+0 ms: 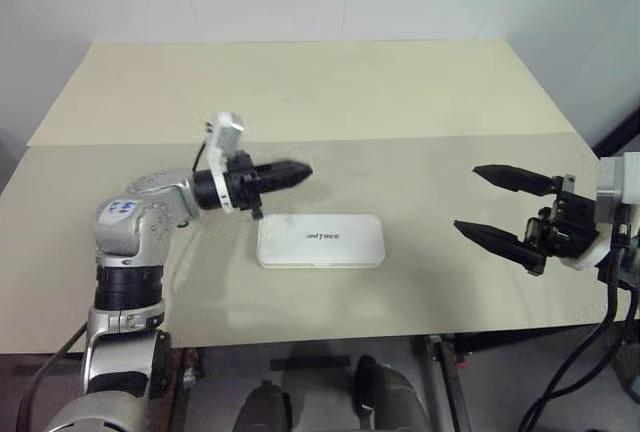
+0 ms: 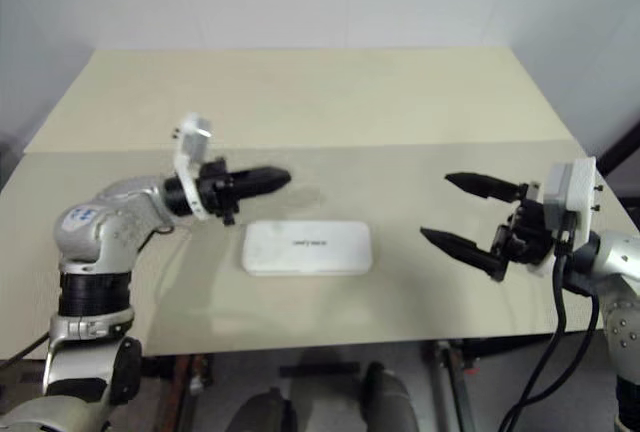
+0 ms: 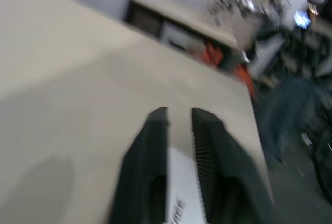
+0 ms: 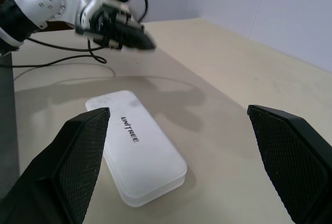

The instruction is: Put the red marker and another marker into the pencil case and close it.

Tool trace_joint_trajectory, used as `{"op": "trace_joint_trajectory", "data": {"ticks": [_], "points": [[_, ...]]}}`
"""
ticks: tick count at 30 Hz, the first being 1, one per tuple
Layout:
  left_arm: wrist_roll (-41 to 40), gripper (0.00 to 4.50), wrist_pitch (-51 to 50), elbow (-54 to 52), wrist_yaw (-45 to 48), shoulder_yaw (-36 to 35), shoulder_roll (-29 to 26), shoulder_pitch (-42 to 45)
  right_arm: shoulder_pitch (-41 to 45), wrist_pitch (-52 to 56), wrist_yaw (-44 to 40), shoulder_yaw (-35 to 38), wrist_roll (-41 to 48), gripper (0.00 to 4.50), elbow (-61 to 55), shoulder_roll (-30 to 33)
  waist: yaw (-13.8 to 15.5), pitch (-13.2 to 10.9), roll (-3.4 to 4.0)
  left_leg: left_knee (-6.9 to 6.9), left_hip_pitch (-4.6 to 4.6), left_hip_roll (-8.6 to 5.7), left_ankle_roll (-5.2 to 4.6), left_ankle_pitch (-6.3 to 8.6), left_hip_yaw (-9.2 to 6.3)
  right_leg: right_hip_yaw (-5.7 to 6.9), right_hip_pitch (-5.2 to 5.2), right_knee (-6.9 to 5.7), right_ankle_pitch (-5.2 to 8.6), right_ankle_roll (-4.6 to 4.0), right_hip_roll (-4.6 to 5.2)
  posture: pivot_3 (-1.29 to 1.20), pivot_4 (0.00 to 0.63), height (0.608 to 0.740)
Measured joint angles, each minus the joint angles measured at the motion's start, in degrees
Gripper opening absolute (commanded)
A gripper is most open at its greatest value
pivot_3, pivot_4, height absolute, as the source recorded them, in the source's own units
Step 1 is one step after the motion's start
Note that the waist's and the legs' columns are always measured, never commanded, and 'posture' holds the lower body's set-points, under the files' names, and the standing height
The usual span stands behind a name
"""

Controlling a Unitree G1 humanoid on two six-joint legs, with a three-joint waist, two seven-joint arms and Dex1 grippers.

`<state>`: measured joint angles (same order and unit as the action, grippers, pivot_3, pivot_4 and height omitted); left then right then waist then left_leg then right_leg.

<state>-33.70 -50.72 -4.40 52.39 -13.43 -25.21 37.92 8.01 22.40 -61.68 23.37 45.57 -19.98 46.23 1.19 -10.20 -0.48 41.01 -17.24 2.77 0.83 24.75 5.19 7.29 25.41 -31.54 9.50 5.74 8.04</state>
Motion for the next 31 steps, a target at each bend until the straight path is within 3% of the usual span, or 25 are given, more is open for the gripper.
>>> {"op": "trace_joint_trajectory", "data": {"ticks": [9, 21, 26, 31], "points": [[-3.7, 4.45, 8.2, -7.2, 0.5, -6.3, -5.0, -12.2, 6.2, -1.9, -4.3, -4.6, -2.3, 4.50, 8.0, -0.1, -0.2, 0.0, 0.02, 0.02, 0.02, 0.01, 0.03, 0.04, 0.05, 0.00, 0.01, 0.01, 0.01, -0.01, -0.03, 0.00, 0.150, 0.740], [-2.4, 4.45, 16.9, -3.8, 9.2, -7.2, -20.7, -18.7, 18.3, -9.0, -12.7, -10.6, -8.9, 4.50, 25.0, -1.1, -1.5, -0.1, 0.19, -0.07, 0.03, 0.03, 0.04, 0.09, 0.13, 0.01, 0.08, 0.05, 0.04, -0.04, -0.05, 0.00, 0.150, 0.740], [-0.3, 4.45, 19.7, -1.3, 14.1, -4.7, -25.2, -21.3, 17.7, -9.5, -12.4, -11.7, -9.8, 4.50, 24.1, -2.6, -1.4, -0.2, 0.35, -0.12, 0.01, 0.10, 0.13, 0.14, 0.15, 0.03, 0.29, 0.03, 0.11, -0.07, -0.12, 0.00, 0.150, 0.740], [-0.1, 4.45, 21.3, -1.6, 16.8, -4.4, -26.2, -23.2, 14.9, -8.7, -10.3, -11.6, -9.6, 4.50, 20.0, -3.7, -1.4, -0.3, 0.43, -0.12, -0.07, 0.11, 0.15, 0.18, 0.21, 0.10, 0.39, 0.04, 0.12, -0.07, -0.11, 0.00, 0.150, 0.740]]}}
